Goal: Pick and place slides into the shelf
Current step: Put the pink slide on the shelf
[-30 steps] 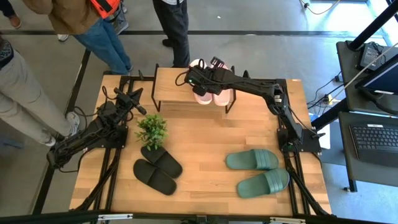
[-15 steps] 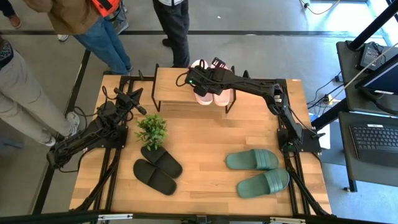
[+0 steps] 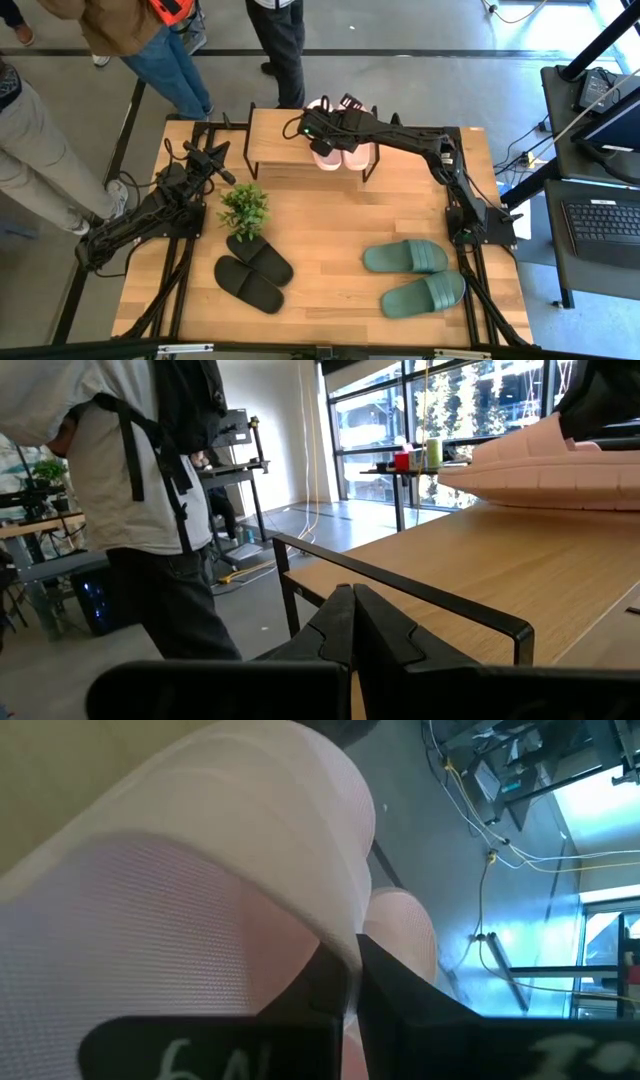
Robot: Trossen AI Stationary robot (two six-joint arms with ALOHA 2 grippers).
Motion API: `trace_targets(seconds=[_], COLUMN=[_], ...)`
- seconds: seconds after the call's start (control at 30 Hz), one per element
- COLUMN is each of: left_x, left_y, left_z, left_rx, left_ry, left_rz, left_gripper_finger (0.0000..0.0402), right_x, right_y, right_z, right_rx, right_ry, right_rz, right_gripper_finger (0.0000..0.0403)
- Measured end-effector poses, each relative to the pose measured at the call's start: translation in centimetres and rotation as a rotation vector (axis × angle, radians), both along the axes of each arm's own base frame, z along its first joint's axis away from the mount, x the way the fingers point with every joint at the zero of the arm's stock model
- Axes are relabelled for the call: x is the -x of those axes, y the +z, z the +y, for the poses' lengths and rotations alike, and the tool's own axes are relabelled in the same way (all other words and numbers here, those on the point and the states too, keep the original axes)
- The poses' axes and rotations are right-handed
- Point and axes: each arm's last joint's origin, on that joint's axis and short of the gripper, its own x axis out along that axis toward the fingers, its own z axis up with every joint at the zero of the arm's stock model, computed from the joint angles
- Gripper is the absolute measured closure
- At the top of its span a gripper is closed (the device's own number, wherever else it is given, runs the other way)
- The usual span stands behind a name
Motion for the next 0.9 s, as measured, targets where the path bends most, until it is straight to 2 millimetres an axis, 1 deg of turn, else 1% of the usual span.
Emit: trace_targets(seconds=[0.1, 0.23, 0.3, 0.67, 0.9], left_x=[0.0, 0.0, 0.0, 0.0, 0.0], left_y=[0.0, 0.0, 0.0, 0.0, 0.0], left_z=[0.0, 0.0, 0.0, 0.0, 0.0], left_rx=[0.0, 0.0, 0.001, 0.003, 0.003], left_ry=[0.0, 0.0, -0.001, -0.001, -0.001], left_rz=[0.0, -0.001, 0.001, 0.004, 0.004], left_gripper_finger=[0.0401, 0.0401, 0.0401, 0.0401, 0.0401], right_x=[-0.2, -0.7, -0.8, -0.8, -0.8], right_y=[-0.4, -1.6, -1.8, -2.0, -2.1], right_z=[-0.2, -0.5, -0.5, -0.5, -0.5], right_rx=[0.001, 0.02, 0.032, 0.033, 0.03], right_ry=[-0.004, -0.016, -0.015, -0.023, -0.026], right_rz=[0.006, 0.04, 0.056, 0.058, 0.053], right_gripper_finger=[0.039, 0.039, 0.039, 0.0389, 0.037])
